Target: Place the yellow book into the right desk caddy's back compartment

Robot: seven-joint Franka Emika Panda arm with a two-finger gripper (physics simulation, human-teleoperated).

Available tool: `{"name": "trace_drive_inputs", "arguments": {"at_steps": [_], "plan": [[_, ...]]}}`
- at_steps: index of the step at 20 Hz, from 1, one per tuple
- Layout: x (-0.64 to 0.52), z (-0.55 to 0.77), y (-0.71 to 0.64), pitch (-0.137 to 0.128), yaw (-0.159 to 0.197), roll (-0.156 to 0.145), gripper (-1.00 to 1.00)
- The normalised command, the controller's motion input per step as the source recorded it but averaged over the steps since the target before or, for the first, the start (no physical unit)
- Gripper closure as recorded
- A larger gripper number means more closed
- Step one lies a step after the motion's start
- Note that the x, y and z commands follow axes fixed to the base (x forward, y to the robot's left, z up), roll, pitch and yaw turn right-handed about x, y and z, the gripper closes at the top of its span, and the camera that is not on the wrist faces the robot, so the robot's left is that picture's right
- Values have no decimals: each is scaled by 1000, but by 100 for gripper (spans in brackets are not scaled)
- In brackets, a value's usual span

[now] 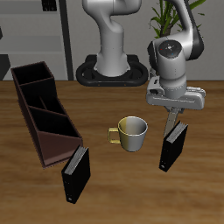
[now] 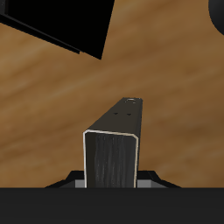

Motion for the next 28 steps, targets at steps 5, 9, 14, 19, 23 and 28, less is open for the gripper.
{"name": "trace_drive_inputs", "arguments": {"at_steps": [5, 9, 14, 19, 23, 28], "plan": [[6, 185, -135, -23, 25, 3, 100], [-34, 334, -115, -32, 71, 44, 100], [-51, 241, -57, -10, 135, 138, 100], [-71, 331, -200, -10, 179, 153, 100], [-14, 528, -493, -12, 98, 99, 100], [-9, 584, -702, -48, 30, 16, 100]]}}
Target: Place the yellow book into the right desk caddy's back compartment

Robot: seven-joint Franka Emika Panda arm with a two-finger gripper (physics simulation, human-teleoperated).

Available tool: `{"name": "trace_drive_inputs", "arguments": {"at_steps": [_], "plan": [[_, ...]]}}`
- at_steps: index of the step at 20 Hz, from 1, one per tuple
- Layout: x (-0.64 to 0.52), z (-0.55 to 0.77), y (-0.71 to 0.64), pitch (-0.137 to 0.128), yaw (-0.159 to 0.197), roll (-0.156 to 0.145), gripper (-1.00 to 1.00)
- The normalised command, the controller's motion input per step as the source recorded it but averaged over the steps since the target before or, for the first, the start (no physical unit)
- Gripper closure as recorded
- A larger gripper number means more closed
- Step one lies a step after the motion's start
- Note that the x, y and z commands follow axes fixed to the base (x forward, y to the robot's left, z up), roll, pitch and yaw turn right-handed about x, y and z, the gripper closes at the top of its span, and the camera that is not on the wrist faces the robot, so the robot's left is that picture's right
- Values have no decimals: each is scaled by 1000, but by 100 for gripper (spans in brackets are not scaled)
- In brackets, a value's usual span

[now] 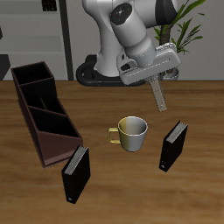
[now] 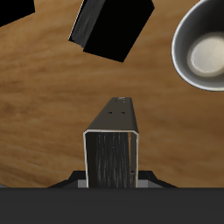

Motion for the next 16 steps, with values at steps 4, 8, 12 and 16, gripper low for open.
{"name": "trace_drive_inputs", "arguments": {"at_steps": [4, 8, 12, 16], "plan": [[17, 458, -666, -62, -39, -44, 100], [97, 234, -577, 7, -18, -18, 100], [-3, 229, -403, -33, -6, -20, 100], [62, 292, -606, -41, 12, -66, 100]]}}
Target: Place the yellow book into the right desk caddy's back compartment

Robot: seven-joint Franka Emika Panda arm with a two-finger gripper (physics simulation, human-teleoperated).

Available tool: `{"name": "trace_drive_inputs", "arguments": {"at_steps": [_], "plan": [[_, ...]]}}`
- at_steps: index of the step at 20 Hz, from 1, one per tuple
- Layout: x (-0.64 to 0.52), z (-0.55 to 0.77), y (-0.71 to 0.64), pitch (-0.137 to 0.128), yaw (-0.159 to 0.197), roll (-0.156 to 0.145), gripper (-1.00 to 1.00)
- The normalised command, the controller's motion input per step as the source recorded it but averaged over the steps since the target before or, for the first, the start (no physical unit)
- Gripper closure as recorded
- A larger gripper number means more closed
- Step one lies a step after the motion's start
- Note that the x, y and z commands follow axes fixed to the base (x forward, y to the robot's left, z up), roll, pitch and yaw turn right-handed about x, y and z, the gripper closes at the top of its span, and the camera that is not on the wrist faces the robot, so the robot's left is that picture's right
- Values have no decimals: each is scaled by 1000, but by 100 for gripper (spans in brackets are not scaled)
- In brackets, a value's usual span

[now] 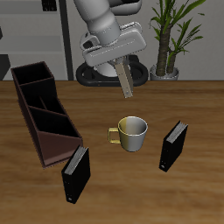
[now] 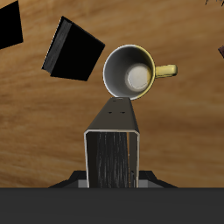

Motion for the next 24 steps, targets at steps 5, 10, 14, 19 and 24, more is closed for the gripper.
{"name": "trace_drive_inputs", "arguments": {"at_steps": [5, 10, 14, 19, 24], "plan": [[9, 258, -503, -12, 24, -16, 100], [36, 292, -669, -32, 23, -82, 100], [20, 208, -572, -34, 14, -64, 100], [67, 176, -487, 15, 22, -44, 100], [147, 194, -481, -10, 45, -70, 100]]}}
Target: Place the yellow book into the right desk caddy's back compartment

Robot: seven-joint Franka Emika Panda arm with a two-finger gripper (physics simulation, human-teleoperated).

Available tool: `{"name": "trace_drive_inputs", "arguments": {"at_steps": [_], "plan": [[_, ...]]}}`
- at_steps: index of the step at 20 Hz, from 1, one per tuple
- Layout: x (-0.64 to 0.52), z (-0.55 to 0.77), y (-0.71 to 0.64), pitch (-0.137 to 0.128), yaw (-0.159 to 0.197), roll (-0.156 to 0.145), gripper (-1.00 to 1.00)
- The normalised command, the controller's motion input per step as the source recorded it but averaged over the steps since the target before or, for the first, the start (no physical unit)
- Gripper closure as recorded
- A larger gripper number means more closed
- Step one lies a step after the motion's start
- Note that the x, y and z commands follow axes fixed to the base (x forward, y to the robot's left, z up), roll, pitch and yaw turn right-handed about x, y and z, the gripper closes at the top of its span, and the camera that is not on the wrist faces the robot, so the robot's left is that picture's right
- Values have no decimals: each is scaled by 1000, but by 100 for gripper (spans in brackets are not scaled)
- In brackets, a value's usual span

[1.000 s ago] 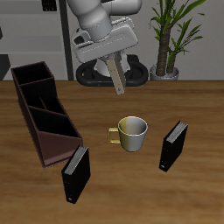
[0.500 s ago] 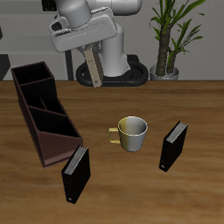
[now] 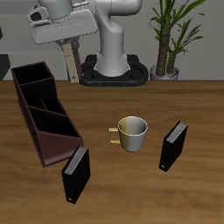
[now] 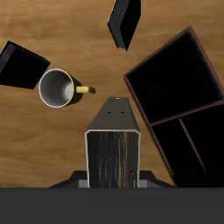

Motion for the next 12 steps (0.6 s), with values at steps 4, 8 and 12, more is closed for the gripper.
{"name": "trace_drive_inputs", "arguments": {"at_steps": [4, 8, 12], "plan": [[154, 263, -456, 18, 74, -9, 100], [151, 268, -475, 19, 84, 59, 100], [132, 139, -299, -21, 52, 2, 100]]}}
